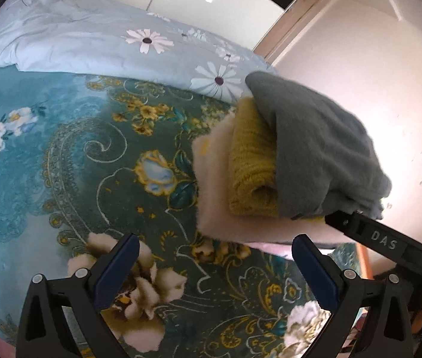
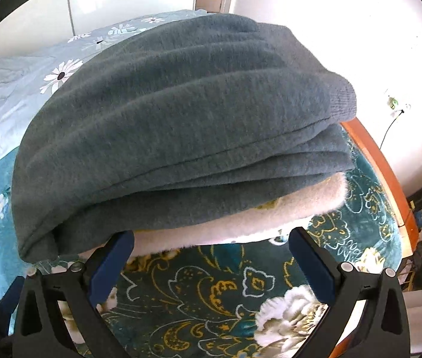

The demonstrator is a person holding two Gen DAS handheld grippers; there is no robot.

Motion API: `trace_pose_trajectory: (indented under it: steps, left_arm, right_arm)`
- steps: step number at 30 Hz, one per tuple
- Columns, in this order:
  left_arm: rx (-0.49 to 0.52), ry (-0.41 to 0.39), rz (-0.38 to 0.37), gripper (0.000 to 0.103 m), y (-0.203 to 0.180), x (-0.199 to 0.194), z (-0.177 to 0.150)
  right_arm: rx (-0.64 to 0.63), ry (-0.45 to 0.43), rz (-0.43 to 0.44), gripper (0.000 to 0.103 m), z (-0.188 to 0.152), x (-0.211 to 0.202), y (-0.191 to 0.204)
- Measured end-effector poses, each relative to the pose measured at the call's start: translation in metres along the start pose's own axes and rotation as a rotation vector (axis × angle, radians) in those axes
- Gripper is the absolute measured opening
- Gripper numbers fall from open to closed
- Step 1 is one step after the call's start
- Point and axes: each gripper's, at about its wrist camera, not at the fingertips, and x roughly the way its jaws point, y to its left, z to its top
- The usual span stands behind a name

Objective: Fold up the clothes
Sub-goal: 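Open both grippers and withdraw them from the clothes stack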

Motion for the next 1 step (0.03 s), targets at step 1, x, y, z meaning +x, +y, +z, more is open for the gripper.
trace_pose_trajectory:
  steps: [1]
  left_arm:
    - [0.009,-0.009,-0.019,0.103,-0.0014,-0.0027,-0.0007]
  right_arm:
    - [0.002,-0.004,-0.008,0.103,-0.0002,-0.0017,0.0002]
